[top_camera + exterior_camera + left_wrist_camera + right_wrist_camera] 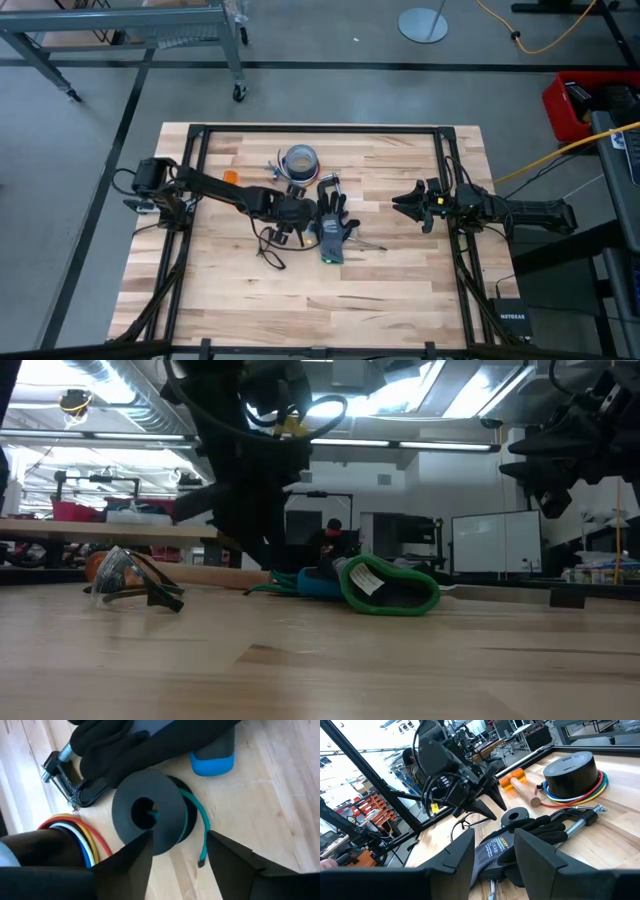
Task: Coil cords
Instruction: Uncoil the green wire from the black spool
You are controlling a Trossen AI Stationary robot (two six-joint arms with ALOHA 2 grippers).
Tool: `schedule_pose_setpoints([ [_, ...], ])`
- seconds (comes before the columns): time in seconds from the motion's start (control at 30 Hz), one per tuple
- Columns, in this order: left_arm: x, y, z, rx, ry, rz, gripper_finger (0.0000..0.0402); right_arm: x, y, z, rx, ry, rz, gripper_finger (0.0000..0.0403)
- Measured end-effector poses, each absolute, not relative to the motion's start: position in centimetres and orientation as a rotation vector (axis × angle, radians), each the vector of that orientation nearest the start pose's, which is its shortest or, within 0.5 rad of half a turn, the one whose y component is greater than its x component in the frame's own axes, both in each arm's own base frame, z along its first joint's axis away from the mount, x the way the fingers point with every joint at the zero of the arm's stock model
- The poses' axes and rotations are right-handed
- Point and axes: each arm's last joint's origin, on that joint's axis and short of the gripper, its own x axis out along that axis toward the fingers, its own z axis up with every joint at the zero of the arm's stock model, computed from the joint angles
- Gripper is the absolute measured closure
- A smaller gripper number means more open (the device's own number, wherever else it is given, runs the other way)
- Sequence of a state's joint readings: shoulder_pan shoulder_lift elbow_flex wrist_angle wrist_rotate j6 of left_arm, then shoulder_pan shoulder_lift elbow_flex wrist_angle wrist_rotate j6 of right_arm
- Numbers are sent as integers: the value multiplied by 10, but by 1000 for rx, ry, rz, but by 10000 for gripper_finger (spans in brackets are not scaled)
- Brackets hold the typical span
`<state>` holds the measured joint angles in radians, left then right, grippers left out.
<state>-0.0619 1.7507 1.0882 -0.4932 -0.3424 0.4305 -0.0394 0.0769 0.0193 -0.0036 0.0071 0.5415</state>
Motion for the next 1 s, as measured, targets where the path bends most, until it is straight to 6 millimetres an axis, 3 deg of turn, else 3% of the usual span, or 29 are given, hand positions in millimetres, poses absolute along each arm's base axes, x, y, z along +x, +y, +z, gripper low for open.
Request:
schedule_pose_setpoints([
  [0.23,341,-6,172,605,1148,36,283,101,-4,164,542,47,-62,260],
  [0.43,341,-1,172,585,1151,35,301,101,-4,164,542,47,-61,260],
  [1.0,339,-11,171,626,1153,-59,256,101,-4,164,543,51,-51,260],
])
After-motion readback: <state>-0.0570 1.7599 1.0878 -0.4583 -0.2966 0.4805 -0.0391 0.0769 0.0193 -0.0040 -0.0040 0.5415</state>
